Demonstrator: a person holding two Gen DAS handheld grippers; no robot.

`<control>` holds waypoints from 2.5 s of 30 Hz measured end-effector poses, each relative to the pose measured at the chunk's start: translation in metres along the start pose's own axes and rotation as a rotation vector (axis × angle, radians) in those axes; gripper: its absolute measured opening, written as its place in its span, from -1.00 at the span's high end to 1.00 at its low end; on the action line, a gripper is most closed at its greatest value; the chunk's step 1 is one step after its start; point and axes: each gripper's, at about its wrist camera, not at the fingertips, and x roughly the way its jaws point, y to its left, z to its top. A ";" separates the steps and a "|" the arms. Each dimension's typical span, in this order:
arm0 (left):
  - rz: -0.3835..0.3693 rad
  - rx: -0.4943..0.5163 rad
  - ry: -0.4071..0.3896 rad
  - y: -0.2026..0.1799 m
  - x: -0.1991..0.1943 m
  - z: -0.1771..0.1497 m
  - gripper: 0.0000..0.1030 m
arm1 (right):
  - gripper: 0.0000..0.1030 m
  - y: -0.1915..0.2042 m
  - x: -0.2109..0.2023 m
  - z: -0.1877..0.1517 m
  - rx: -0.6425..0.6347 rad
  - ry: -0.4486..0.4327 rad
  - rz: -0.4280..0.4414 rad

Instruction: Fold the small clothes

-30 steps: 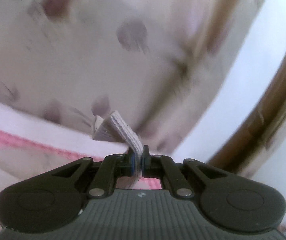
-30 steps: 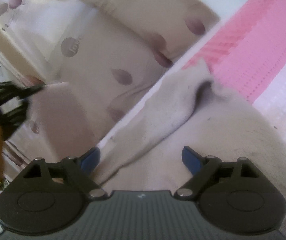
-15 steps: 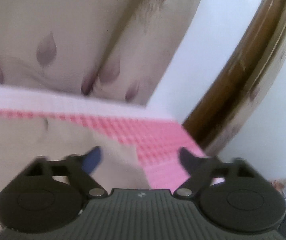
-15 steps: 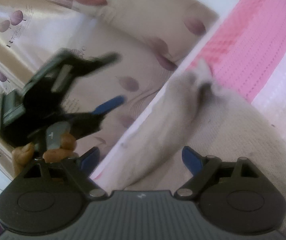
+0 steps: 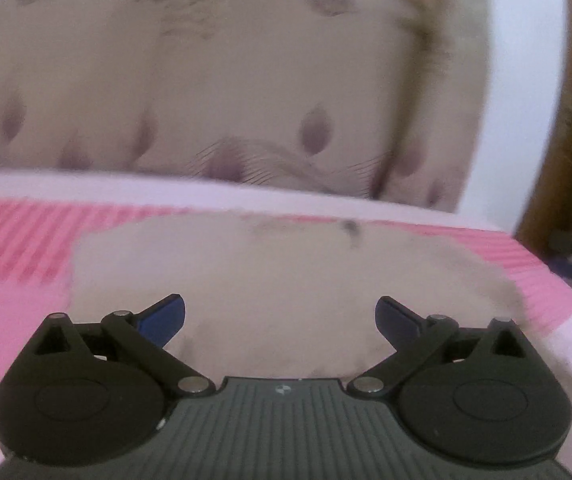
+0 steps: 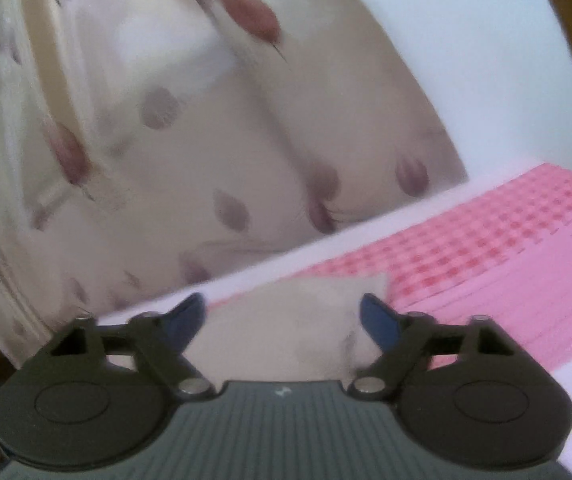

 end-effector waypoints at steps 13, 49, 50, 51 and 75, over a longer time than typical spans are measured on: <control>-0.018 -0.225 -0.062 0.037 -0.001 -0.013 -0.99 | 0.04 0.069 0.117 0.016 -0.267 0.233 0.116; -0.021 -0.290 -0.037 0.041 0.006 -0.013 -1.00 | 0.56 -0.068 0.136 0.056 -0.157 0.342 -0.072; -0.020 -0.288 -0.036 0.041 0.007 -0.013 -1.00 | 0.47 -0.069 0.139 0.052 -0.147 0.347 -0.051; -0.018 -0.287 -0.035 0.040 0.007 -0.013 -1.00 | 0.46 -0.068 0.141 0.049 -0.146 0.350 -0.028; -0.012 -0.284 -0.032 0.040 0.008 -0.012 -1.00 | 0.58 -0.005 0.047 -0.005 -0.334 0.248 -0.022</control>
